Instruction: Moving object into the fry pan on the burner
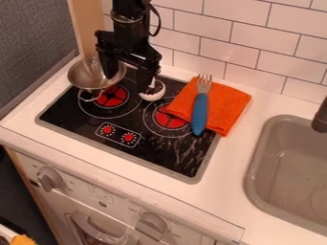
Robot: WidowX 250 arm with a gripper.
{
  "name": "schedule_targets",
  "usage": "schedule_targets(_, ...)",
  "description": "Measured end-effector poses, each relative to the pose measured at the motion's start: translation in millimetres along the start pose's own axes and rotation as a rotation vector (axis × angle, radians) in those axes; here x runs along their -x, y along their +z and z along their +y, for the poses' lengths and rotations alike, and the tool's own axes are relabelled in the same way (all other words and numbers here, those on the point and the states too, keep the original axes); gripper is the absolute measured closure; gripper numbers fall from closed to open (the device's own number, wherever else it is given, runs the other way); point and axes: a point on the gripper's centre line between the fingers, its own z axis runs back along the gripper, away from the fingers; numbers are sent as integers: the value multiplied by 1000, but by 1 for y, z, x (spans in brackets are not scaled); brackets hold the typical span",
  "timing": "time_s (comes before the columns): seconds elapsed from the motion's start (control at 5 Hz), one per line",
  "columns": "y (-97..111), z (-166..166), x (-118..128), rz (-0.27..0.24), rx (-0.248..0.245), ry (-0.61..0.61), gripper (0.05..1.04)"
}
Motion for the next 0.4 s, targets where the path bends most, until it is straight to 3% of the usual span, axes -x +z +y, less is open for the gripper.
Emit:
schedule_targets(0.2,-11,-4,3,32,14,-3,83)
schedule_targets(0.4,-18,-8,-7,32,52,-4,83)
